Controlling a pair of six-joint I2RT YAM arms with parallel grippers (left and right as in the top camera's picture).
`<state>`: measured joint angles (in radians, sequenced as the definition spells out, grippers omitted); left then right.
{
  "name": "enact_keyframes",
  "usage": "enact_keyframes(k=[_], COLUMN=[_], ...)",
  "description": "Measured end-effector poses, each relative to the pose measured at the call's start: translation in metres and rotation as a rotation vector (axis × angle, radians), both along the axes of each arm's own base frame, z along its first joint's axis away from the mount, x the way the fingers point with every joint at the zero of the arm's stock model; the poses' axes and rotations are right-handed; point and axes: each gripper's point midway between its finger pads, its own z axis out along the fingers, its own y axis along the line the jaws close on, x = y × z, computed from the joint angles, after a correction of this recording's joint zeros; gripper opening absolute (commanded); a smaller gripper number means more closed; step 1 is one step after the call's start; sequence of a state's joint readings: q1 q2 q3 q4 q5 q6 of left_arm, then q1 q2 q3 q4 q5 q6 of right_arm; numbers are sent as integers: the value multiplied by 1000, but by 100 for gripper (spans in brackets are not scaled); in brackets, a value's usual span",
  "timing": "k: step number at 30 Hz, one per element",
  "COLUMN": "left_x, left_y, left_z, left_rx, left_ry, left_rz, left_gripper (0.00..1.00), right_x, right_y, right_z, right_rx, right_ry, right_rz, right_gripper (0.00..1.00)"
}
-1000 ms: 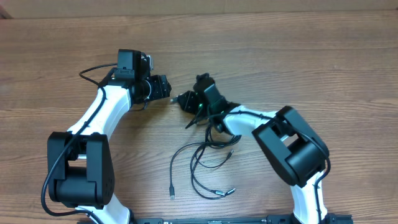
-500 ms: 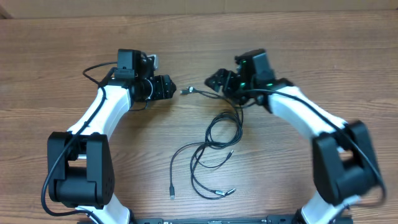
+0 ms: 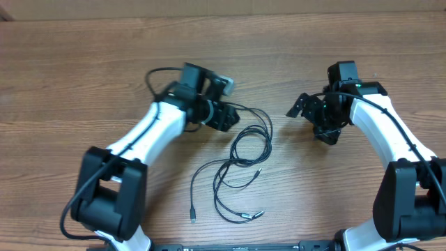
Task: Untangle cables
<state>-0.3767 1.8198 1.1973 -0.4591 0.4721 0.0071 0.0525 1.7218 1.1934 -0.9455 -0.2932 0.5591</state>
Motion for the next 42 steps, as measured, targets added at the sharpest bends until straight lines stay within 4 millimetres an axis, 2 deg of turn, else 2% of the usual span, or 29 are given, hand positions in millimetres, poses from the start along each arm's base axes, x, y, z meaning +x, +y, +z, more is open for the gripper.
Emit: enact_keyframes(k=[7,14,18,23,30,33,34,42], left_x=[-27,-26,-26,-22,-18,-16,-17,-24], left_y=[-38,-41,-41,-44,-47,-49,-49,-42], left_z=[-10,-43,-58,-59,-69,-69,-70,-65], left_rx=[111,202,218,213,204,202,203,244], left_ry=[-72,-81,-70,-93,-98,-105,-104,-29], left_rz=[-154,-177,-193,-204,-208,-211,-213,-227], left_gripper=[68,68,57,43,44,11,4,4], right_x=[-2,-1,-1,-2,-4,-5,-5,-16], right_y=[-13,-15,-15,-15,-12,-8,-7,0], right_z=[-4,-4,-4,-4,-3,-2,-2,-1], right_rx=[-67,-76,-77,-77,-56,-35,-28,11], right_ry=[11,6,6,8,19,21,21,66], right_rz=[-11,-12,-13,-12,-9,-6,-5,11], right_gripper=[100,100,100,100,100,100,100,100])
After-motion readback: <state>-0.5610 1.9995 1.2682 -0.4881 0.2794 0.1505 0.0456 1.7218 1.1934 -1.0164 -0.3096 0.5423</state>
